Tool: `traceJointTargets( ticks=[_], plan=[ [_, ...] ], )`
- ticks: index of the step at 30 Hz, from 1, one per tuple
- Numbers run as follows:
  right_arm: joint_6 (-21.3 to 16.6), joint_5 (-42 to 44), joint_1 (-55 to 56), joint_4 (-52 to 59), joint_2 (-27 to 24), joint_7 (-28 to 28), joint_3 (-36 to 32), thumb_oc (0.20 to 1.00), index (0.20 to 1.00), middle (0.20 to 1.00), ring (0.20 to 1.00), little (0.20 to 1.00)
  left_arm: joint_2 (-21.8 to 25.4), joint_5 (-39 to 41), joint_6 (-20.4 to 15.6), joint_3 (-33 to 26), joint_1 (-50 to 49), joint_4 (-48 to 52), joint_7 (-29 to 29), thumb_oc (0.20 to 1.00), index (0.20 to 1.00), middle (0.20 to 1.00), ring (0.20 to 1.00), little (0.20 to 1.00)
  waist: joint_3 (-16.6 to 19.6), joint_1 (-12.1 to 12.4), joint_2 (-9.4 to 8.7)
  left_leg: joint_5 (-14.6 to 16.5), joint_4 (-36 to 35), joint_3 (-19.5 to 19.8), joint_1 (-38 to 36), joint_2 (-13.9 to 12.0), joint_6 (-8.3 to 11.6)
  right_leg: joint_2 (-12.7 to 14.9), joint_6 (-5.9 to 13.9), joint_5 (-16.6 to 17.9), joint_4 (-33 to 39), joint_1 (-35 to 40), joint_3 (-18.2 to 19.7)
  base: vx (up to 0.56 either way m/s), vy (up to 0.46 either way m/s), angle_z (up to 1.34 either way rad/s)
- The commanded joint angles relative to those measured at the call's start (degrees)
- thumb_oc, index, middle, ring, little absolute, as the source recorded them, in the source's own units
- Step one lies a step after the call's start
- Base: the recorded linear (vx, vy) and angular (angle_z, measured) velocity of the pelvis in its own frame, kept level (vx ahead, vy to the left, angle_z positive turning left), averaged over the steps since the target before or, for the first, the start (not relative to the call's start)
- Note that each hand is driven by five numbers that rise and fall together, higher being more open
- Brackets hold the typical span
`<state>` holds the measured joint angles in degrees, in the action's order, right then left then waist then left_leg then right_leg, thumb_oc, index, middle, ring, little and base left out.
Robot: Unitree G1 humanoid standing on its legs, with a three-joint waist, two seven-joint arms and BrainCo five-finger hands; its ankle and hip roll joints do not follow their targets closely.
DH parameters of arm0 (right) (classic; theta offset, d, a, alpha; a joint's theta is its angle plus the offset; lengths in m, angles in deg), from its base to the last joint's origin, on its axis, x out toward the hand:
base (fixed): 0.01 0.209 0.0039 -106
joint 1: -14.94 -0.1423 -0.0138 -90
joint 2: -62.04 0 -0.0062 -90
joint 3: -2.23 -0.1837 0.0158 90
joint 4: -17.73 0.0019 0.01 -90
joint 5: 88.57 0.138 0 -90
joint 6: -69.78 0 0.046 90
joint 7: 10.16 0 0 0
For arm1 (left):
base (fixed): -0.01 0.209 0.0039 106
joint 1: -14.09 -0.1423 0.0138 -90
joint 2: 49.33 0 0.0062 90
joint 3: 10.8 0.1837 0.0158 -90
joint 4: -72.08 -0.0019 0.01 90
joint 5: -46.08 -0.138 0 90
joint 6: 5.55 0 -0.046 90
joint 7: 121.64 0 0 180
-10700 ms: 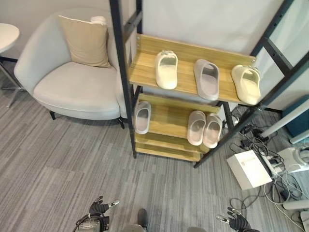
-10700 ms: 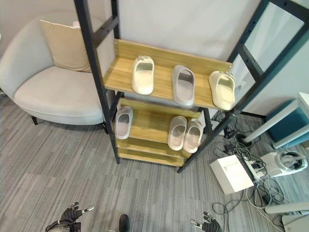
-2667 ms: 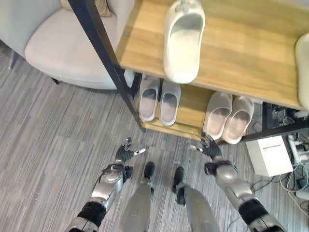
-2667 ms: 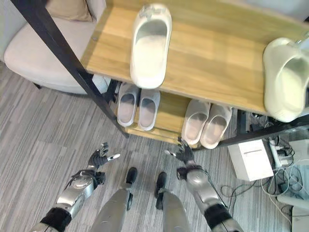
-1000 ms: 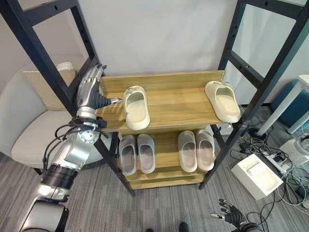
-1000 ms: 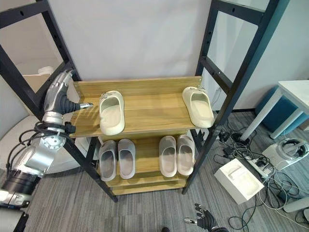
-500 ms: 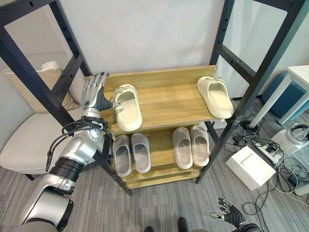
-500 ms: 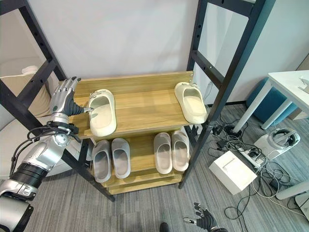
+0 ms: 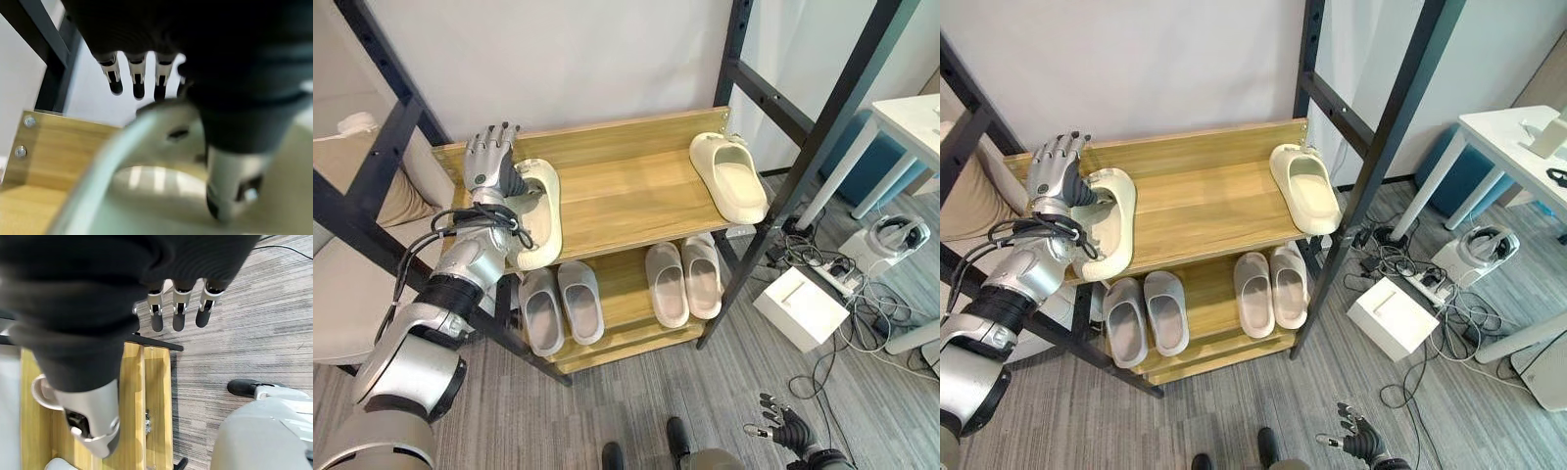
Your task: Arrange the slippers neatly on the shoe rack.
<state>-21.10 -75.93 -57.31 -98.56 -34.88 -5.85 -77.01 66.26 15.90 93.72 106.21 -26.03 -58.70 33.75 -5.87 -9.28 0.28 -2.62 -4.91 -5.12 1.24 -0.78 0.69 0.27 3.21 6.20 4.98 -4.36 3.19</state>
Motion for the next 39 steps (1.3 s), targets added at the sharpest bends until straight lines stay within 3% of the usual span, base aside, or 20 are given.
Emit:
traceJointTargets(
  ticks=[1,2,3,4,14,19,24,32,39],
  plan=[
    [-2.35,3.48,-1.18,3.83,-2.31,-0.56,0.6,1.0,1.0,1.0,1.0,1.0,3.09,-0.28,0.28,2.05,9.14,-6.54,-0.15,1.0,1.0,1.0,1.0,1.0,-0.09,-0.62,-0.89,0.58,-0.09,-0.42,-2.81,-0.45,2.66,1.99,5.31,-1.72,-1.88,3.87,0.06,-0.01,-0.008,-0.03],
    [-2.38,3.73,-1.19,3.75,-2.3,-0.63,0.61,1.0,1.0,1.0,1.0,1.0,3.24,-0.14,0.33,2.36,9.48,-6.82,0.1,0.918,0.918,0.918,0.918,0.918,-0.2,-0.65,-0.84,0.55,-0.09,-0.44,-2.74,-0.43,2.68,1.98,5.3,-1.65,-1.86,3.74,0.12,0.0,0.0,0.0],
    [-2.39,3.84,-1.2,3.73,-2.3,-0.69,0.55,1.0,1.0,1.0,1.0,1.0,3.39,-0.08,0.23,2.67,9.89,-6.91,0.43,0.495,0.495,0.495,0.495,0.495,-0.29,-0.64,-0.83,0.5,-0.09,-0.43,-2.65,-0.46,2.71,1.99,5.34,-1.6,-1.86,3.63,0.05,0.0,0.0,0.0],
    [-2.32,4.09,-1.17,3.69,-2.24,-0.76,0.44,1.0,1.0,1.0,1.0,1.0,3.34,0.23,0.14,2.9,10.09,-6.54,0.87,0.2,0.2,0.2,0.2,0.2,-0.38,-0.58,-0.82,0.47,-0.09,-0.33,-2.57,-0.47,2.73,1.96,5.34,-1.64,-1.88,3.6,-0.05,0.0,0.0,0.0],
    [-2.18,5.45,-1.12,3.17,-2.49,-0.7,0.8,1.0,1.0,1.0,1.0,1.0,0.95,-3.66,-0.76,7.97,13.56,-2.27,2.15,0.2,0.2,0.2,0.2,0.2,-0.84,-1.24,-0.13,0.66,-0.09,0.36,-3.35,-0.69,3.01,1.88,4.97,-2.33,-1.75,4.79,-1.04,0.01,-0.019,0.02],
    [-2.05,6.62,-0.18,4.04,-3.56,-1.21,-0.6,1.0,1.0,1.0,1.0,1.0,-2.55,-6.28,-1.09,12.83,19.86,-1.71,2.75,0.2,0.2,0.2,0.2,0.2,-0.95,-3.32,0.34,0.49,-0.09,-0.87,-3.34,-1.1,3.34,1.49,4.9,-2.13,-1.91,4.14,0.17,-0.02,-0.037,-0.05],
    [-1.89,7.32,0.65,5.12,-4.14,-1.65,-1.25,1.0,1.0,1.0,1.0,1.0,-4.4,-3.93,-0.97,14.92,24.69,-6.26,2.0,0.2,0.2,0.2,0.2,0.2,-1.3,-5.33,1.37,0.25,-0.09,-2.17,-3.18,-1.22,3.66,1.18,4.84,-1.95,-2.39,3.14,1.17,-0.03,-0.027,-0.15],
    [-1.8,7.78,1.53,5.0,-4.7,-2.04,-1.72,1.0,1.0,1.0,1.0,1.0,-7.63,-3.04,0.36,14.52,26.25,-11.89,2.04,0.2,0.2,0.2,0.2,0.2,-1.42,-6.96,1.73,-0.23,-0.09,-3.56,-2.63,-1.86,4.2,0.7,4.6,-1.47,-2.53,1.83,2.13,-0.02,-0.033,-0.13],
    [-2.13,8.13,1.55,5.32,-5.23,-1.9,-0.78,1.0,1.0,1.0,1.0,1.0,-11.33,-3.67,1.47,13.49,26.33,-15.9,2.24,0.2,0.2,0.2,0.2,0.2,-1.52,-6.91,1.32,-0.41,-0.09,-3.04,-2.31,-2.0,4.21,0.65,4.43,-1.59,-2.35,1.95,1.68,-0.01,-0.017,-0.01]
  ],
)
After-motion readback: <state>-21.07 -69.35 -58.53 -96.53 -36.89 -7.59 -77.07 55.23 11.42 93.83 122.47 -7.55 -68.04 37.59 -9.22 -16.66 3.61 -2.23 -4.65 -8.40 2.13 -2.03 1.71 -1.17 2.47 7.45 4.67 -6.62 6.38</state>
